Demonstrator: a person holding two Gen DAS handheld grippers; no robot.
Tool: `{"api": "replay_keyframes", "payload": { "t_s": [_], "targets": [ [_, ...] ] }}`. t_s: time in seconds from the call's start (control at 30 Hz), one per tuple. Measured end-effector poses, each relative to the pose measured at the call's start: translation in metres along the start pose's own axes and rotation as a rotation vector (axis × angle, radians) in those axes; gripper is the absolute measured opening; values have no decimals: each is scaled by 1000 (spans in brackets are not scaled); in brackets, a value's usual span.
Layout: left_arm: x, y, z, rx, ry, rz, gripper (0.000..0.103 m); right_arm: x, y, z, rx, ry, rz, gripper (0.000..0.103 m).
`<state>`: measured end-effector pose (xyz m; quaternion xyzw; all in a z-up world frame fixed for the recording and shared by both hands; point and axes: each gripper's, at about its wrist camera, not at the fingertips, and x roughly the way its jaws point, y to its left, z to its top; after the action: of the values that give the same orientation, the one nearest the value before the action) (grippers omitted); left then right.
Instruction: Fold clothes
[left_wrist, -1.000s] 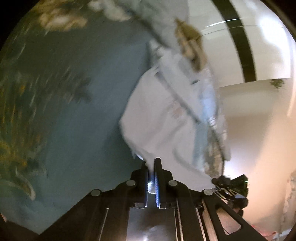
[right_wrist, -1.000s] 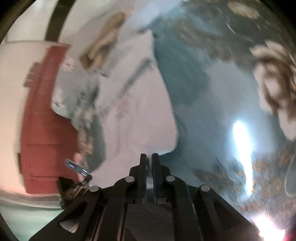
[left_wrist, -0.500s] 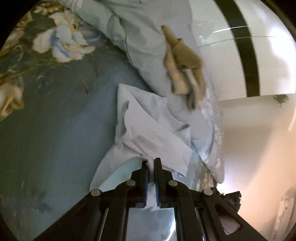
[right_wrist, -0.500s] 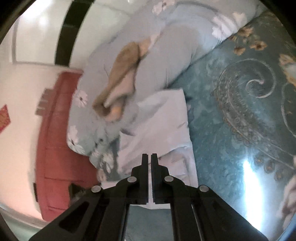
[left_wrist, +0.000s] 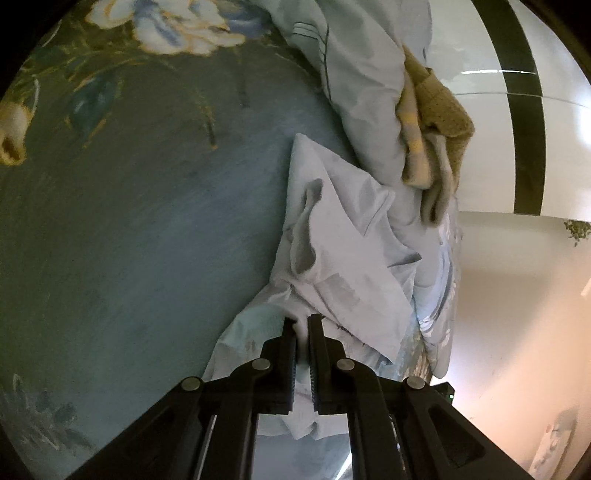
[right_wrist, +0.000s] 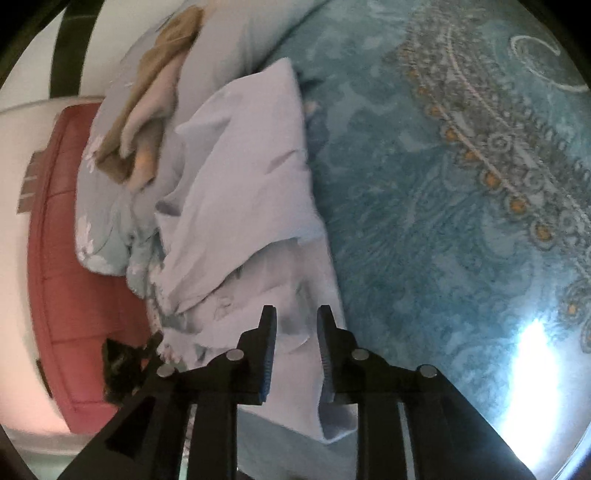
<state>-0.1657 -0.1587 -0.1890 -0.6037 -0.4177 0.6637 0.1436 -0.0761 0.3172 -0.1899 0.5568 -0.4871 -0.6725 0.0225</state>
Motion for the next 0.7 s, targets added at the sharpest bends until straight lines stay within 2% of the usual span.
{"api": "replay_keyframes", "payload": {
  "t_s": [0.2,0.23,0.27,0.37,0.47,0.57,0.7],
  "targets": [
    [-6,-5,-5,32,1,23,6,10,1,-2,30,32,62,23],
    [-7,-6,-6,37,0,25,6,11,3,-4,28,36,66,21],
    [-9,-7,-7,41,-2,24,7,11,7,-5,11,35,65,4],
    [-17,-9,-9,51,-9,21,6,2,20,-8,-13,16,103,4],
    [-25,-16,-10,57,-14,8,6,-22,32,-5,-12,-45,223,4],
    [-29,-31,-2,67,-18,-11,7,-54,45,9,-20,-144,313,4],
    [-22,-54,22,58,-11,-37,7,-83,67,42,-48,-251,320,4]
  ]
}}
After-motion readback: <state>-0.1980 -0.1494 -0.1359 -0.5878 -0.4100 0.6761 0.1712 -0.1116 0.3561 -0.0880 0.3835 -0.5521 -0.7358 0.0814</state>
